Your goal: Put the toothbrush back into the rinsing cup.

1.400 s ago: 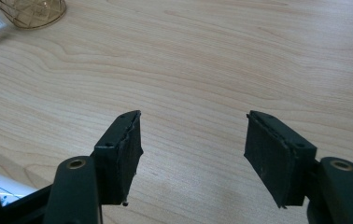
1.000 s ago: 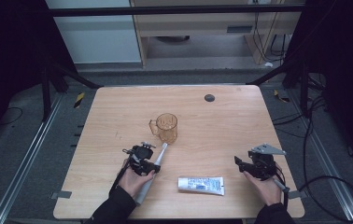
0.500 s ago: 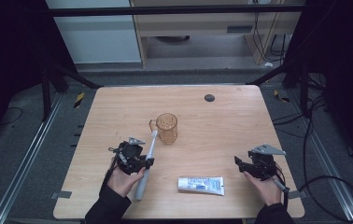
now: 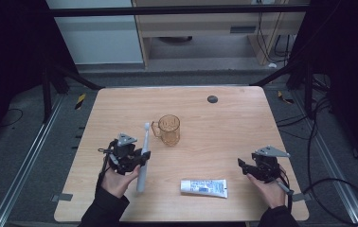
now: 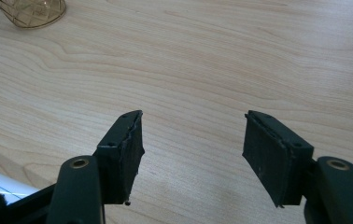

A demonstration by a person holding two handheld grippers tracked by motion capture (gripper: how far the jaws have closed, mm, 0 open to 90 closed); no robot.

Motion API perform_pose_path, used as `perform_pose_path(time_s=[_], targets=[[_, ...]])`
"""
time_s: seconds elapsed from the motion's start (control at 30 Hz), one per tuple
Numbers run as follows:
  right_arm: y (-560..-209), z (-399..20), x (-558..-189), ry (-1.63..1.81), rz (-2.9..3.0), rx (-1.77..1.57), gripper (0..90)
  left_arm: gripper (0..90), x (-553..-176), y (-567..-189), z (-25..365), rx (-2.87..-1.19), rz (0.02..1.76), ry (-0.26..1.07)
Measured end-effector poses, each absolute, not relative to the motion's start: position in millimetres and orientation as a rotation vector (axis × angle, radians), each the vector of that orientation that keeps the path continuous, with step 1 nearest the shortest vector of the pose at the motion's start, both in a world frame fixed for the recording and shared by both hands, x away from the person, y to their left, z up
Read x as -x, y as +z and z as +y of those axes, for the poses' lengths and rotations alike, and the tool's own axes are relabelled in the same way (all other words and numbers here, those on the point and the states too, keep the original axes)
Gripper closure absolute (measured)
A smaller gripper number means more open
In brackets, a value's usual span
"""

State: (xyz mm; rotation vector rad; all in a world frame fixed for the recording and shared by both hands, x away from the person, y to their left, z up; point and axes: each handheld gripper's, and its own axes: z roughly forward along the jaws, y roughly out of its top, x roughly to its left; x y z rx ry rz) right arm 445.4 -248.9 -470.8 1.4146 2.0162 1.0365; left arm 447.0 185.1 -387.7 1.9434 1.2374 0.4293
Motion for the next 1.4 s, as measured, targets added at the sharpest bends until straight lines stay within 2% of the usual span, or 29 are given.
perform_pose_path(time_s=[0.23, 0.67, 0.9, 1.17, 1.4], targets=[[-470.5, -247.8, -444.4, 1.041, 2.005, -1.411, 37.0, 67.5, -442.1, -366.1, 203.6, -1.834, 1.228, 0.496], [-472.2, -248.0, -444.4, 1.051, 1.967, -1.38, 33.9, 67.4, -451.2, -351.7, 221.5, -1.712, 1.235, 0.641], [-474.2, -246.2, -444.5, 1.061, 1.961, -1.376, 30.0, 67.4, -463.8, -339.0, 215.2, -1.661, 1.201, 0.697], [-475.7, -247.5, -445.5, 1.067, 1.928, -1.377, 21.7, 67.4, -483.2, -331.2, 207.7, -1.581, 1.175, 0.697], [-476.6, -247.5, -446.3, 1.068, 1.923, -1.378, 19.8, 67.4, -499.4, -328.8, 200.1, -1.538, 1.155, 0.706]])
